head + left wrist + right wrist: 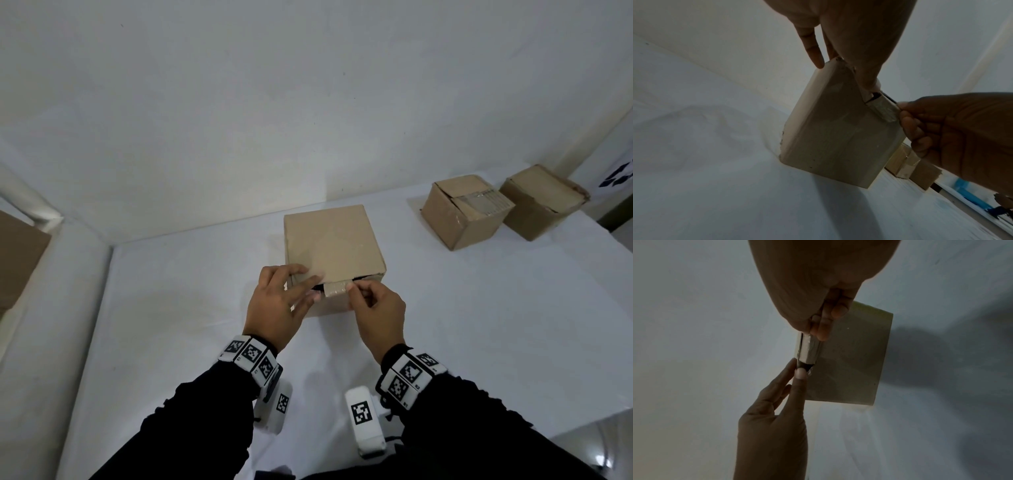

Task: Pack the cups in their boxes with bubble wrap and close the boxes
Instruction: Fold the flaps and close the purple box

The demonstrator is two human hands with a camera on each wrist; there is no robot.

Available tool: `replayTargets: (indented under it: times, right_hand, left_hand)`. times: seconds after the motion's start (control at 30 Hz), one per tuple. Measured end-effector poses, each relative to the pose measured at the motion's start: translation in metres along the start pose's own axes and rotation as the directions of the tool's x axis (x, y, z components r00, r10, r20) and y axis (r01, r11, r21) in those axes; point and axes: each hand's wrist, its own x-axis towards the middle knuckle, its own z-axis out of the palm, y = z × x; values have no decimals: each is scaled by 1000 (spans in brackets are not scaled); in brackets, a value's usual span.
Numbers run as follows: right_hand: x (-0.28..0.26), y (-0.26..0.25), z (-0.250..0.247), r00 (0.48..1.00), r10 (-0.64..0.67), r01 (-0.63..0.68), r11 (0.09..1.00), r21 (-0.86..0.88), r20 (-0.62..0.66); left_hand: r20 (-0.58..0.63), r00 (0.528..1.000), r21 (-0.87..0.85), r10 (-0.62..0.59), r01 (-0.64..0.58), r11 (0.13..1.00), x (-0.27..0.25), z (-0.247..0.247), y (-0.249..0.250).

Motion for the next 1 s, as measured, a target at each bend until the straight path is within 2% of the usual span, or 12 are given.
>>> replayTargets:
  times: [0.23, 0.4, 0.47, 0.53, 0.6, 0.7, 0.87, 1.0]
  right_hand:
    - [-7, 0, 9, 997, 31, -26, 998, 64, -77]
    - [-3, 1, -3, 999, 36, -36, 990, 138, 1]
    - [1, -1, -6, 1000, 3, -2, 995, 95, -10]
    - [8, -2, -7, 993, -107, 106, 994, -21, -52]
    - [17, 0, -9, 975, -212, 197, 963, -182, -66]
    - [28, 1, -15, 957, -289, 265, 898, -350, -17]
    - [47, 0, -17, 926, -352, 377, 850, -369, 135]
    - [68, -6, -16, 926, -344, 378, 828, -414, 156]
  left_hand:
    - [-5, 999, 66, -39, 39, 997, 10, 6, 8]
    - [-15, 1000, 106, -27, 29, 994, 12, 10, 8]
    - [-21, 999, 110, -33, 35, 993, 12, 12, 8]
    - [-26, 998, 106, -61, 63, 992, 14, 12, 9]
    - [-32, 996, 91, -88, 91, 992, 17, 12, 11]
    - [-52, 992, 60, -118, 121, 991, 19, 12, 12]
    - [-7, 988, 9, -157, 157, 987, 23, 14, 11]
    - [66, 996, -3, -53, 53, 999, 36, 10, -7]
